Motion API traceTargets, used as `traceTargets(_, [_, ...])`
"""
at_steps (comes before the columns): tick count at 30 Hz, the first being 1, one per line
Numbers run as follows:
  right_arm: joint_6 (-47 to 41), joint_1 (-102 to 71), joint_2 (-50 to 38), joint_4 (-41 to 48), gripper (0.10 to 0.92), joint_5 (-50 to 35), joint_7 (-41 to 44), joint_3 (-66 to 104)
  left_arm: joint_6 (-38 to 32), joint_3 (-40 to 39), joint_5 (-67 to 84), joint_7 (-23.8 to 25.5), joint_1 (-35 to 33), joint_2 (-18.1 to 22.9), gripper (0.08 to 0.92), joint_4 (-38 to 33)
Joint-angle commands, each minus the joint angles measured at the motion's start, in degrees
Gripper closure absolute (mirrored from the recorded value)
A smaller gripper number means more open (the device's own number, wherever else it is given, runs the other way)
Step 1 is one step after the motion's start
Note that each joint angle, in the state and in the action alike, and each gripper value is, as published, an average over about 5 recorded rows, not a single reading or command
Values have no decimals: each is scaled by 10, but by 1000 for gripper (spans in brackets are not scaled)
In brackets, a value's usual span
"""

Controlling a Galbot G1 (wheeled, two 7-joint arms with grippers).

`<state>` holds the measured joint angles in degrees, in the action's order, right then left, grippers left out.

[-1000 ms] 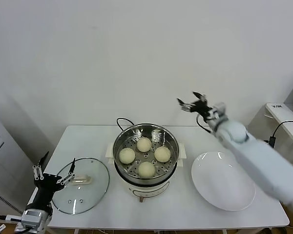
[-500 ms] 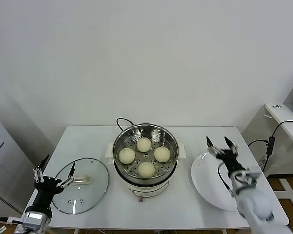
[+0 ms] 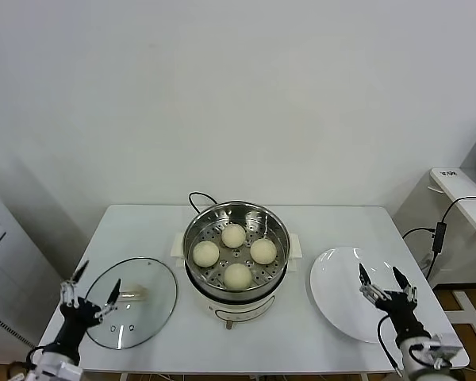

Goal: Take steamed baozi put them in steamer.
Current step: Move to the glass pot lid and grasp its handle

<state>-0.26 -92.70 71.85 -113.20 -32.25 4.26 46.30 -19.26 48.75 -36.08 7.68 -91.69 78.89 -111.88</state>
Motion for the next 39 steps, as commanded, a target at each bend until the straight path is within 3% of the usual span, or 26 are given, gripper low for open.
traceTargets(1, [-4,-66,44,-37,203,38,10,39,-148,-7,-338,-138,13,-7,177,150])
traceTargets(8, [-2,-78,52,-44,203,49,11,28,-114,-13,-411,-185,59,-3,177,182])
traceTargets(29, [4,-81,46,-46,203,51,14,31,-45,-34,-428,-152,158,-19,177,238])
traceTargets(39, [6,-81,46,-44,203,50,14,33,-36,-36,-430,-163,173,-12,185,252])
